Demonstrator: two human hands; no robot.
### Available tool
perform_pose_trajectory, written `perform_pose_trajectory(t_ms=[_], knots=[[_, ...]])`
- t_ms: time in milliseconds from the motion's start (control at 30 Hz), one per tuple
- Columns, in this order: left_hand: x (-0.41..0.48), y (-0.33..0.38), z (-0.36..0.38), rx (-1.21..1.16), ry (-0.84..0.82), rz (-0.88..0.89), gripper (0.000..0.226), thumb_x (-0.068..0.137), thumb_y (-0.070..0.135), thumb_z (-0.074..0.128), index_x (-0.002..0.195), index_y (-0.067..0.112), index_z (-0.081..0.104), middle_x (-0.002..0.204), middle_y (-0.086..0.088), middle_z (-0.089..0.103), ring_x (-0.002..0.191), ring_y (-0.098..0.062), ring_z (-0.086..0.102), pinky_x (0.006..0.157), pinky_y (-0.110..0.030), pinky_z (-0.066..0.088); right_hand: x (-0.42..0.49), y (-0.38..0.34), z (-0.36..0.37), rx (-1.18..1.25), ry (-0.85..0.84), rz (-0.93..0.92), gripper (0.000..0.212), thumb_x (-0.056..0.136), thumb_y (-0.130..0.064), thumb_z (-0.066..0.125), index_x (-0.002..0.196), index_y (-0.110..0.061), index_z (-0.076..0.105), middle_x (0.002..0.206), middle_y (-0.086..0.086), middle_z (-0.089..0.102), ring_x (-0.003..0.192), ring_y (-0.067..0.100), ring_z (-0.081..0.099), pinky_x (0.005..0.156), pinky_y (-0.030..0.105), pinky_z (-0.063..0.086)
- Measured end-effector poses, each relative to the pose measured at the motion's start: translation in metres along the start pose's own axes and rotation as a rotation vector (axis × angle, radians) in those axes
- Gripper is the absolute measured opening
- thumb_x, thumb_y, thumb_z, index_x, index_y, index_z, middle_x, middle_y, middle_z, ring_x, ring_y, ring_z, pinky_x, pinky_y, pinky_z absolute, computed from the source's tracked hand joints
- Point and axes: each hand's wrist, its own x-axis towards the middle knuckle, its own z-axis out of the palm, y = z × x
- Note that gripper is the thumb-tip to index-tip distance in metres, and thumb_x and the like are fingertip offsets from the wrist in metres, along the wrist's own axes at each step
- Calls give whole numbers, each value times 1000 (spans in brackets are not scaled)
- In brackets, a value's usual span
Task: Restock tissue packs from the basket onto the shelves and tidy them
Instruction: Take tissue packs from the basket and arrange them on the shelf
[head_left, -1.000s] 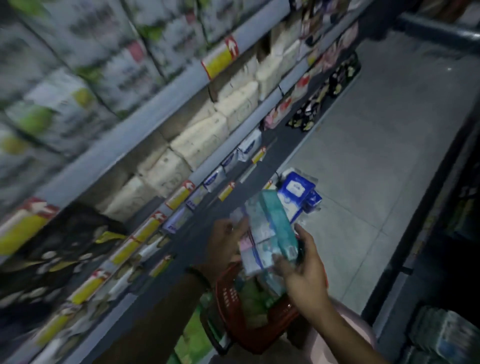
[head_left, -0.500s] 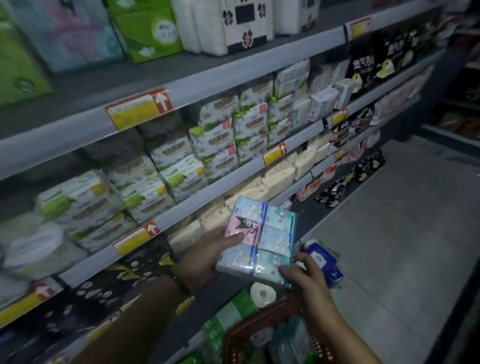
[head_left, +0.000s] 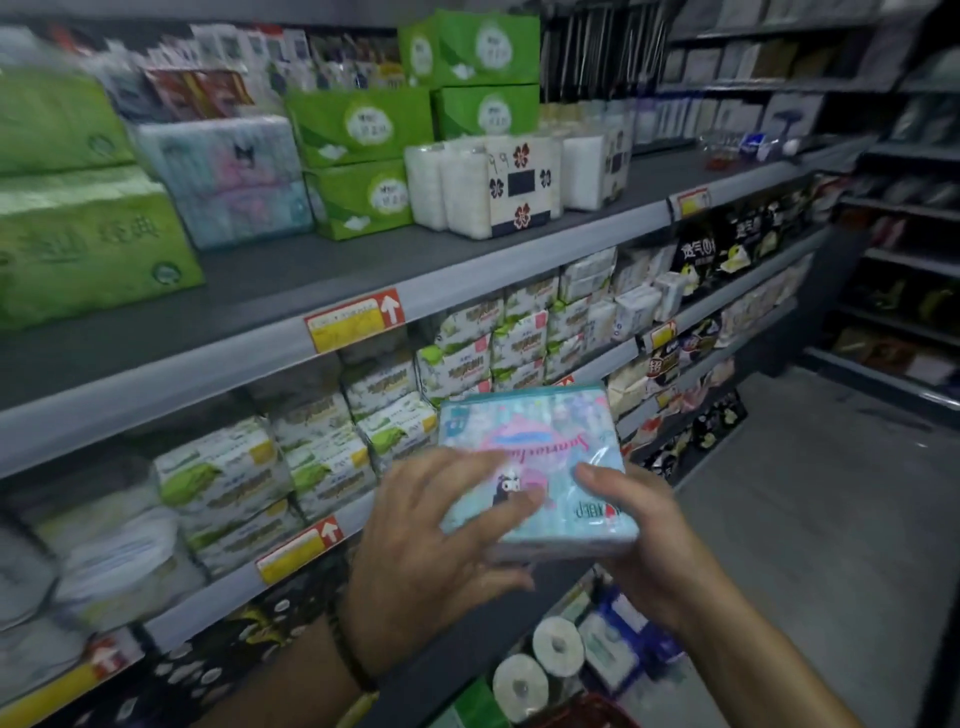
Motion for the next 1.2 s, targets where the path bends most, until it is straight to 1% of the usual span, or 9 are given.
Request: perform_pose_trajectory(t_ms=[100, 200, 267, 367, 600, 733, 833, 933, 1200], knots=[[2, 11, -12, -412, 119, -655, 89, 72, 86, 64, 141, 36, 38, 147, 6, 38, 138, -20, 42, 111, -43, 40, 3, -13, 13, 21, 120, -156, 60, 67, -12, 89, 119, 5, 64, 116, 27, 76, 96, 45, 78, 77, 54, 65], [29, 28, -26, -1074, -13, -1243, 85, 60, 91, 68, 126, 45, 41, 137, 16, 49, 126, -12, 54, 104, -46, 49, 4, -24, 33, 115, 128, -278, 48, 70, 6, 81, 115, 2, 63, 111, 24, 78, 96, 44, 78, 77, 55, 65], [49, 28, -29, -1459, -148, -1381, 77, 70, 75, 78, 131, 35, 53, 137, 4, 64, 125, -22, 62, 108, -55, 47, 4, -25, 49, 183, 88, -333, 50, 76, 9, 74, 123, 3, 61, 113, 26, 77, 97, 45, 77, 73, 50, 65], [78, 22, -35, -1765, -5, -1205, 54, 91, 31, 72, 142, 20, 58, 136, -11, 69, 126, -33, 65, 111, -55, 45, 6, -25, 73, 234, 12, -390, 66, 66, 7, 83, 129, 3, 63, 116, 27, 76, 101, 42, 77, 78, 44, 64], [120, -47, -104, -1492, 58, -949, 44, 94, 7, 71, 137, 7, 60, 135, -19, 68, 124, -41, 66, 108, -62, 47, 9, -88, 97, -236, 169, -728, 112, 54, -51, 102, 147, -44, 39, 147, -13, 52, 127, 14, 64, 94, 37, 58], [159, -91, -164, -978, 18, -717, 40, 86, 4, 78, 126, 7, 69, 119, -12, 77, 102, -24, 75, 85, -37, 63, 17, -162, 130, -830, 238, -1031, 115, 67, -56, 92, 158, -44, 22, 154, -15, 30, 141, 13, 43, 114, 41, 42], [186, -122, -197, -379, -70, -507, 56, 74, 35, 91, 125, 26, 72, 116, 13, 77, 103, -6, 73, 90, -27, 59, 28, -211, 172, -1231, 127, -1147, 120, 72, -50, 93, 164, -43, 16, 164, -12, 15, 152, 18, 25, 122, 37, 28], [206, -149, -212, -101, -49, -461, 69, 69, 52, 91, 131, 36, 67, 121, 21, 70, 106, 1, 66, 92, -23, 53, 50, -239, 214, -1374, -104, -1092, 109, 80, -42, 91, 165, -41, 22, 161, -8, 29, 148, 16, 34, 121, 34, 34], [232, -242, -227, -26, -15, -437, 68, 67, 60, 87, 128, 36, 68, 120, 17, 68, 105, -2, 65, 93, -27, 56, 150, -281, 298, -1480, -117, -1032, 63, 82, -37, 90, 139, -36, 63, 139, 5, 59, 126, 28, 55, 94, 36, 42]])
